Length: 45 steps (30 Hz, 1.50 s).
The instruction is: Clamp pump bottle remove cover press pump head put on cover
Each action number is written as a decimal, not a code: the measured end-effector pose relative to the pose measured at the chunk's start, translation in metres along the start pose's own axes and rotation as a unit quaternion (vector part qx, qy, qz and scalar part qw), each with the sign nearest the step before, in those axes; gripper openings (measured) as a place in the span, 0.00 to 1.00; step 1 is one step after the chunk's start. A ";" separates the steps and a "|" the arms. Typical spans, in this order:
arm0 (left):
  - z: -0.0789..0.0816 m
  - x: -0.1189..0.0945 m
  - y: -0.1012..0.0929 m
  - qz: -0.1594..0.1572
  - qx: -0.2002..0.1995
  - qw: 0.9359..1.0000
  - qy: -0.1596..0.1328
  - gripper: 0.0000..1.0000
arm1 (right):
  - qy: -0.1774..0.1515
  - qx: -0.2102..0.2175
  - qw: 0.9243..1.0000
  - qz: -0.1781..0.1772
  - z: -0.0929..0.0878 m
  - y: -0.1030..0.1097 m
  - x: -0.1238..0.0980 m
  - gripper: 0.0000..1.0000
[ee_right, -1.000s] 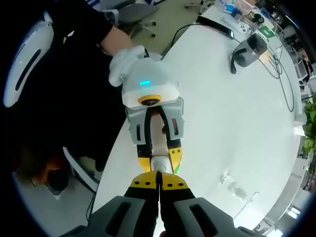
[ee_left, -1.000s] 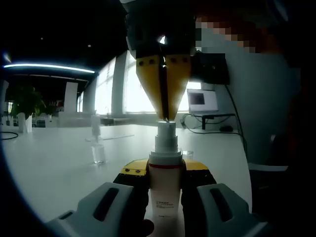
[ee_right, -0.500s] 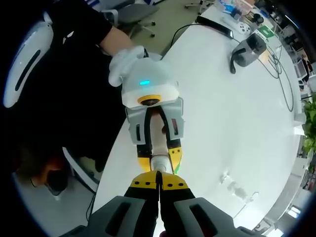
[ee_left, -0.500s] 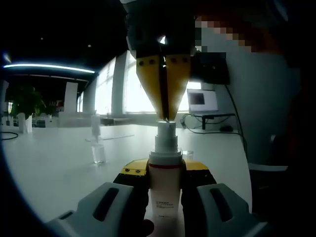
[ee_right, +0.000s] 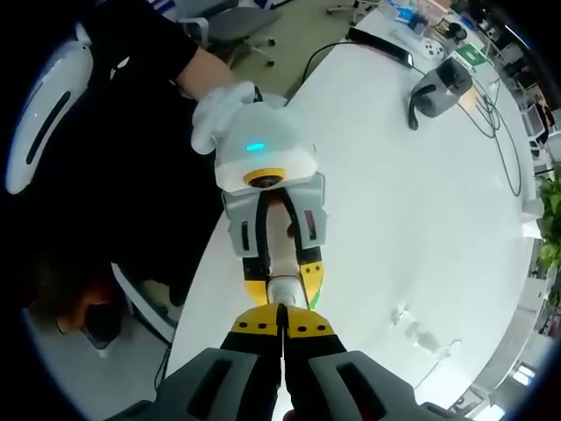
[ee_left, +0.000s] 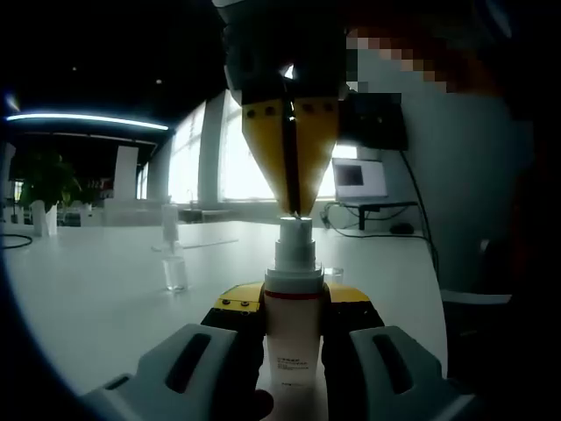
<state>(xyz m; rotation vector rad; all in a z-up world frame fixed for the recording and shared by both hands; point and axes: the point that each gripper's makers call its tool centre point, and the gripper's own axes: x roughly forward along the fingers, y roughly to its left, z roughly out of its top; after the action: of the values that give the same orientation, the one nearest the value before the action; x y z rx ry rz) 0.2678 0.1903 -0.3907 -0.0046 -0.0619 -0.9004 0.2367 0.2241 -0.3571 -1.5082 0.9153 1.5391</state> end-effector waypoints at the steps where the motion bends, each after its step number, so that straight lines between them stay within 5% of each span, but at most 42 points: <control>1: 0.000 0.000 0.000 0.000 0.000 1.000 0.000 0.15 | 0.000 0.000 1.000 0.000 0.000 0.000 0.000 0.00; 45: 0.000 0.000 0.000 -0.001 0.000 1.000 0.000 0.15 | -0.011 0.007 1.000 -0.003 0.000 0.000 -0.002 0.00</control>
<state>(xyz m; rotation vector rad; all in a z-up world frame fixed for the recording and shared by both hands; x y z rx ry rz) 0.2678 0.1905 -0.3908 -0.0044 -0.0625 -0.9015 0.2369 0.2242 -0.3552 -1.4801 0.9064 1.5391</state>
